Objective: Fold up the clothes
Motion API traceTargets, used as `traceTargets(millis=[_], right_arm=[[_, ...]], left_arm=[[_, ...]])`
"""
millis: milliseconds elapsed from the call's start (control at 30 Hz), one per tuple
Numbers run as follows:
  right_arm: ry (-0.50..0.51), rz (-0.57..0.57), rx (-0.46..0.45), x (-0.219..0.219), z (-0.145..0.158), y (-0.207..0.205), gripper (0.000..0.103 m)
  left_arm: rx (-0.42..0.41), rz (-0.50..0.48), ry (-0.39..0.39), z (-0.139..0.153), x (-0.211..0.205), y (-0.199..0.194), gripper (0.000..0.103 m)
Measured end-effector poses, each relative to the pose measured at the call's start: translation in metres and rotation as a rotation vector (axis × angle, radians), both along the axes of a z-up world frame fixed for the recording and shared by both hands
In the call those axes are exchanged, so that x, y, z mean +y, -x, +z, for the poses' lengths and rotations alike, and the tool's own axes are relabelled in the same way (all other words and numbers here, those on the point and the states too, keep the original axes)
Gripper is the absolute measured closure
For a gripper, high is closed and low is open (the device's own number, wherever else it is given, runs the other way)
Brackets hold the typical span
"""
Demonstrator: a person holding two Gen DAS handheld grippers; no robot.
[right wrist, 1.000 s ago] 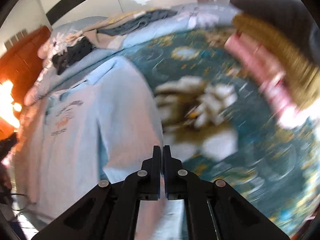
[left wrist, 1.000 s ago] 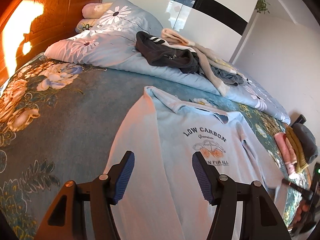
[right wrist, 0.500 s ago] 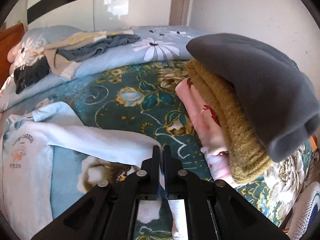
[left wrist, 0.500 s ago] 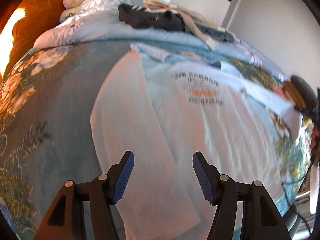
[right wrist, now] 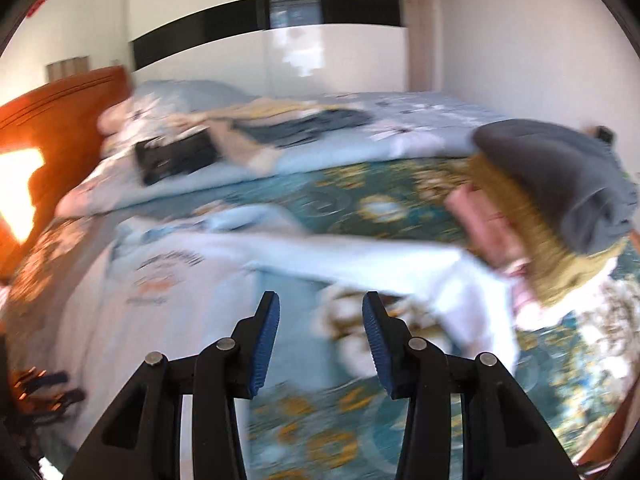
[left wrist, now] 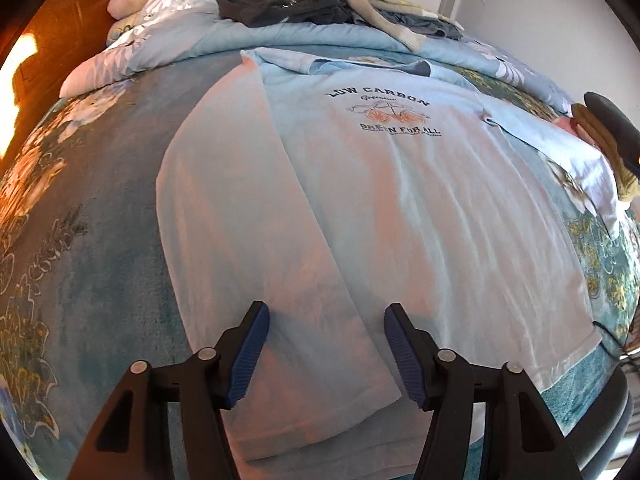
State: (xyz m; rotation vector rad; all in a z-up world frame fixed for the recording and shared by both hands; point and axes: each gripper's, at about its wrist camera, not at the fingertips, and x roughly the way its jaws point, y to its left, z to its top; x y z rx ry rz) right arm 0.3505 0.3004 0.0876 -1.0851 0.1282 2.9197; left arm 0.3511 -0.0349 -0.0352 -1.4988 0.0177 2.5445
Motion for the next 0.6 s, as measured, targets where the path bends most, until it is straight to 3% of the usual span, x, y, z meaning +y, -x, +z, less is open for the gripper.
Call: traceTargets(millis=[133, 300, 600], right_arm=[[0.005, 0.084, -0.023, -0.032, -0.014, -0.006, 0.059], [0.053, 0.139, -0.058, -0.056, -0.030, -0.009, 0.059], [0.088, 0.202, -0.131, -0.074, -0.053, -0.009, 0.059]], left_arm=[[0.025, 0.020, 0.032, -0.003, -0.001, -0.002, 0.063], [0.034, 0.061, -0.023, 0.002, -0.011, -0.004, 0.093], [0.087, 0.127, -0.079, 0.025, -0.031, -0.008, 0.098]])
